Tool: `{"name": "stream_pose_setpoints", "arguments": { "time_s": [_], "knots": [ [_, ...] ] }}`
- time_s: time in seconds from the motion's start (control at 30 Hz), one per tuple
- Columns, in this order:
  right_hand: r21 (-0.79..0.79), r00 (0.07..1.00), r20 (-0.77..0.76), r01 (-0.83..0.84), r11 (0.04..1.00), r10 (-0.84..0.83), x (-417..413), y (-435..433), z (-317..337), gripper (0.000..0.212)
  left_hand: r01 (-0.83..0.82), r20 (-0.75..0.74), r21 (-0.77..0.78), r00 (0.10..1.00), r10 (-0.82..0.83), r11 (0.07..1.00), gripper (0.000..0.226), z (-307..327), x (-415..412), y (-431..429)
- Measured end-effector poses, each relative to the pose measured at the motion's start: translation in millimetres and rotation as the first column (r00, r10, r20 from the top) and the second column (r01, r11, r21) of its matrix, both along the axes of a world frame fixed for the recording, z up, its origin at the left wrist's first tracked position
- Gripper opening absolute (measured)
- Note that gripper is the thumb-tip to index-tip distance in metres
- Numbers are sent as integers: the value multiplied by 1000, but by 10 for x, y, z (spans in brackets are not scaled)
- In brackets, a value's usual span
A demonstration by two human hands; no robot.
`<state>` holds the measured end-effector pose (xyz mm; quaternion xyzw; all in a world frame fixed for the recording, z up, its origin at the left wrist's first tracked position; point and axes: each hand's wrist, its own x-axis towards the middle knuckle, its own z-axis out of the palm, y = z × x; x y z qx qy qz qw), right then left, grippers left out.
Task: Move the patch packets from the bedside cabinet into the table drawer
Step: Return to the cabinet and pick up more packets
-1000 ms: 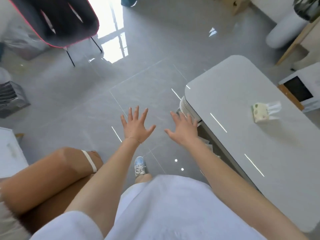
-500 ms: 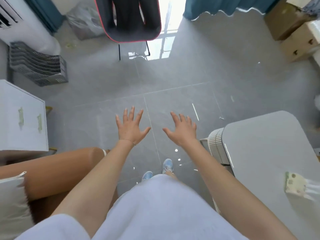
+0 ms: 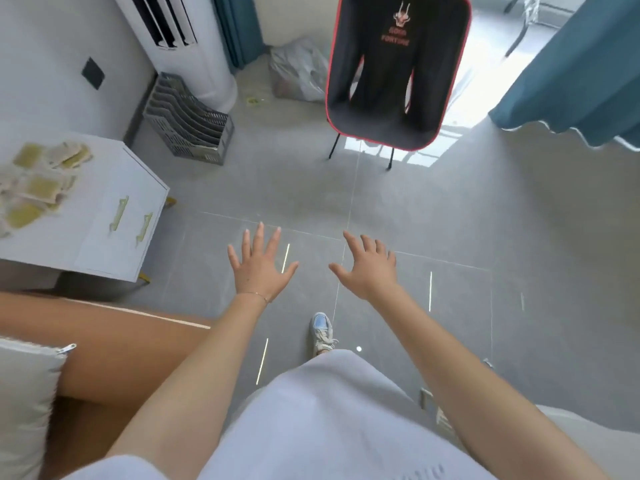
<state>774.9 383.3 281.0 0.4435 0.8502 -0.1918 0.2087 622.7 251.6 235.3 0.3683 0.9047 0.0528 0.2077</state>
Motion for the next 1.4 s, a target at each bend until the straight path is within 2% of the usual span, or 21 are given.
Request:
{"name": "stream_pose_setpoints", "arguments": {
  "time_s": [0.17,0.33,0.53,0.63,0.73,0.83,1.03,1.4],
  "knots": [
    [-55,987,-22,-159,986,158,-861,367,-13,73,-207,6,3,978,207,978,75,-54,-560,3],
    [-79,944,-42,-331,940,328,-1849,454,-50,73,-399,-13,11,917,399,917,77,-77,-1209,-196],
    [-85,858,-18,-513,854,514,-3171,295,-133,72,-517,-35,-5,856,516,856,79,-112,-2210,-496],
    [-116,802,5,-593,797,597,-4034,77,-137,71,-578,3,-23,816,578,816,80,-128,-2872,-701],
    [-100,770,8,-634,767,638,-4410,44,-88,73,-564,9,-15,825,565,825,81,-114,-3169,-737],
    [-89,732,13,-678,730,682,-5000,-100,-58,74,-617,10,4,787,617,787,91,-97,-3662,-900],
    [-89,656,4,-751,654,754,-6015,-334,-59,74,-713,43,-16,700,713,701,78,-94,-4401,-1222],
    [-104,479,29,-872,479,877,-7597,-686,-473,75,-877,93,-100,463,882,471,74,-417,-5361,-1664]
  ]
}}
